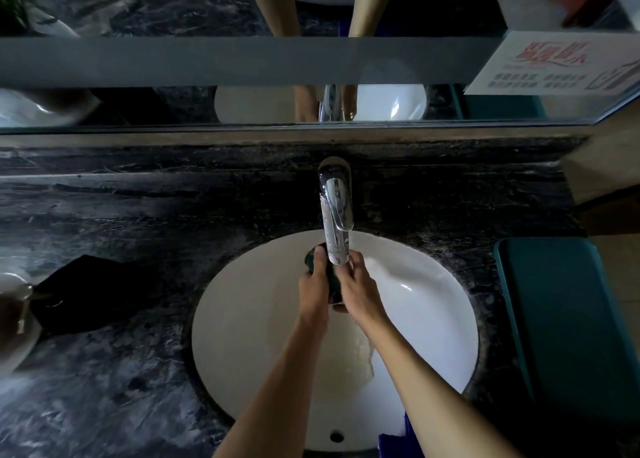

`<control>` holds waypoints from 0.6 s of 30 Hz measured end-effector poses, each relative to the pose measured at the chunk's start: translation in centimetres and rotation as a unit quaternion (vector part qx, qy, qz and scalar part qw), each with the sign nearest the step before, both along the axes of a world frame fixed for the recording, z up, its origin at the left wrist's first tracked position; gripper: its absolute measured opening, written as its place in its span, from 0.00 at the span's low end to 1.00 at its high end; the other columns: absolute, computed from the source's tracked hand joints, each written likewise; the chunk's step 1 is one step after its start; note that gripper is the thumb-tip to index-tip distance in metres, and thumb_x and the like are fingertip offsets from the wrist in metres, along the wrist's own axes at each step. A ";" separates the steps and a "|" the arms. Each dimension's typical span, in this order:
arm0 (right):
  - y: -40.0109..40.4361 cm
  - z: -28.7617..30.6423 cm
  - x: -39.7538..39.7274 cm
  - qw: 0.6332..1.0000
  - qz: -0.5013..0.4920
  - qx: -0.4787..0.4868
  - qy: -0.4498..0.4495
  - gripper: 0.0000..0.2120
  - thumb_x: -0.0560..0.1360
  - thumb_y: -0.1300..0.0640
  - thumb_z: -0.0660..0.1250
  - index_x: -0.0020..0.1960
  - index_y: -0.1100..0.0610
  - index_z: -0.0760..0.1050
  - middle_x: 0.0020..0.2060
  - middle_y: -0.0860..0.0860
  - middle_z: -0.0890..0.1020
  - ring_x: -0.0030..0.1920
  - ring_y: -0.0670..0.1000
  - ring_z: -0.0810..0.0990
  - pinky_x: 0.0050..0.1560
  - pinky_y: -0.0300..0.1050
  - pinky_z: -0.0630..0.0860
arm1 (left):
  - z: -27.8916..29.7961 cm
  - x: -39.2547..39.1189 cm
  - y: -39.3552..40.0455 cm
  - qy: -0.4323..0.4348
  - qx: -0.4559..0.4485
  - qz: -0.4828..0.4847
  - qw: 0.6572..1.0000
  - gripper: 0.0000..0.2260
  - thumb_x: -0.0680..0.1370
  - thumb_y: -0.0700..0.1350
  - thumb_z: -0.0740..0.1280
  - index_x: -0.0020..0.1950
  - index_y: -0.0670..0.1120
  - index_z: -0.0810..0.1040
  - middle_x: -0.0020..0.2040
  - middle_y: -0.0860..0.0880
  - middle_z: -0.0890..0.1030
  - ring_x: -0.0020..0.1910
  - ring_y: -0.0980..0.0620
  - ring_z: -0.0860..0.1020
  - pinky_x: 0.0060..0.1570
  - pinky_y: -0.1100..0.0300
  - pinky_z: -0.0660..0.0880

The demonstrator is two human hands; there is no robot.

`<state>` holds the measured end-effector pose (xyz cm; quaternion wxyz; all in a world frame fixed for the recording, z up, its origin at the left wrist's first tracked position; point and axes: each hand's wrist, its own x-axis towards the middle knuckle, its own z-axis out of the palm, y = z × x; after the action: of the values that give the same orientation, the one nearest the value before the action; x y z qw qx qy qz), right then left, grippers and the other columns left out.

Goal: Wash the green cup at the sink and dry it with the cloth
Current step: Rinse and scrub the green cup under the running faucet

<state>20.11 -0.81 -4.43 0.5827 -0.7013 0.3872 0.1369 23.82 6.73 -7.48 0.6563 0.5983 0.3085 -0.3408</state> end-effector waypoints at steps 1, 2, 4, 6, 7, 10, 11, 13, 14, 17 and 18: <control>0.1 0.1 0.0 1.000 0.015 -0.001 0.000 0.19 0.78 0.33 0.60 0.65 0.39 0.70 0.50 0.46 0.81 0.50 0.53 0.85 0.38 0.51 0.87 | 0.1 0.0 -0.2 -0.010 0.016 -0.007 1.000 0.26 0.85 0.61 0.60 0.55 0.39 0.84 0.46 0.40 0.87 0.44 0.43 0.86 0.44 0.48 0.83; 0.2 0.3 0.1 1.000 0.019 -0.005 0.005 0.24 0.74 0.29 0.61 0.65 0.38 0.71 0.49 0.44 0.81 0.48 0.51 0.86 0.35 0.48 0.86 | 0.3 0.1 -0.3 -0.015 0.027 -0.008 0.999 0.27 0.86 0.61 0.58 0.50 0.40 0.84 0.40 0.42 0.85 0.37 0.45 0.84 0.36 0.52 0.81; 0.2 0.4 0.6 1.000 0.009 -0.023 0.014 0.20 0.73 0.30 0.59 0.57 0.41 0.74 0.44 0.44 0.83 0.39 0.52 0.87 0.27 0.44 0.81 | 0.7 0.0 -0.4 -0.014 0.019 0.001 1.000 0.28 0.86 0.62 0.54 0.43 0.42 0.81 0.33 0.43 0.78 0.24 0.49 0.76 0.24 0.61 0.72; -0.1 0.5 1.1 0.999 -0.029 -0.010 0.017 0.15 0.81 0.41 0.57 0.47 0.50 0.75 0.40 0.54 0.85 0.32 0.56 0.85 0.24 0.45 0.78 | 0.6 0.1 -0.2 0.011 -0.027 -0.003 1.000 0.28 0.84 0.66 0.56 0.41 0.45 0.78 0.30 0.45 0.74 0.21 0.49 0.72 0.24 0.62 0.68; -0.3 0.5 1.3 0.998 -0.054 0.013 0.017 0.16 0.83 0.46 0.55 0.45 0.51 0.77 0.40 0.58 0.85 0.32 0.58 0.85 0.25 0.48 0.80 | 0.7 0.3 0.0 0.029 -0.059 -0.013 0.998 0.26 0.82 0.67 0.58 0.40 0.46 0.78 0.30 0.45 0.75 0.23 0.49 0.73 0.27 0.61 0.70; -0.9 0.2 1.2 0.997 -0.062 0.022 0.032 0.18 0.85 0.52 0.53 0.49 0.57 0.81 0.48 0.63 0.85 0.49 0.65 0.85 0.50 0.65 0.84 | 1.0 0.9 0.1 0.056 -0.096 -0.014 0.994 0.20 0.81 0.63 0.65 0.45 0.47 0.80 0.40 0.44 0.80 0.38 0.47 0.80 0.41 0.54 0.76; -0.9 0.0 1.2 0.999 -0.037 -0.001 0.038 0.19 0.85 0.52 0.54 0.53 0.60 0.81 0.52 0.64 0.85 0.54 0.66 0.84 0.55 0.66 0.82 | 0.9 0.9 0.0 0.047 -0.072 0.000 0.996 0.18 0.82 0.60 0.67 0.47 0.46 0.81 0.42 0.44 0.82 0.41 0.46 0.81 0.42 0.55 0.78; -0.6 0.0 1.2 0.999 0.006 -0.041 0.025 0.19 0.86 0.50 0.56 0.64 0.61 0.78 0.59 0.62 0.84 0.60 0.65 0.82 0.61 0.64 0.80 | 0.5 0.7 -0.4 -0.016 0.003 0.019 1.000 0.14 0.83 0.54 0.69 0.45 0.46 0.81 0.36 0.50 0.85 0.38 0.49 0.82 0.33 0.62 0.79; -0.3 0.3 1.1 0.999 0.004 -0.038 0.008 0.19 0.86 0.47 0.58 0.68 0.56 0.77 0.61 0.59 0.84 0.62 0.62 0.82 0.62 0.62 0.80 | 0.4 0.4 -0.7 -0.059 0.019 0.017 0.998 0.15 0.84 0.53 0.68 0.41 0.47 0.81 0.32 0.54 0.83 0.35 0.52 0.80 0.28 0.65 0.76; 0.3 0.7 0.7 0.999 -0.024 -0.025 -0.021 0.17 0.84 0.42 0.61 0.68 0.47 0.77 0.62 0.53 0.84 0.60 0.58 0.84 0.59 0.61 0.82 | 0.4 -0.1 -1.1 -0.078 0.006 0.013 0.997 0.19 0.85 0.58 0.63 0.42 0.48 0.82 0.35 0.51 0.83 0.35 0.51 0.81 0.32 0.60 0.78; 0.2 0.7 0.5 0.999 -0.040 -0.010 -0.014 0.16 0.84 0.43 0.61 0.66 0.48 0.78 0.60 0.54 0.85 0.58 0.59 0.84 0.55 0.62 0.84 | 0.4 0.1 -0.8 -0.053 -0.003 0.012 0.999 0.20 0.84 0.60 0.63 0.44 0.47 0.83 0.38 0.48 0.84 0.37 0.50 0.82 0.35 0.58 0.78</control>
<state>20.65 -0.60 -3.77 0.5860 -0.6928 0.4083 0.1000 23.93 5.92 -7.04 0.6775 0.6097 0.2795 -0.3019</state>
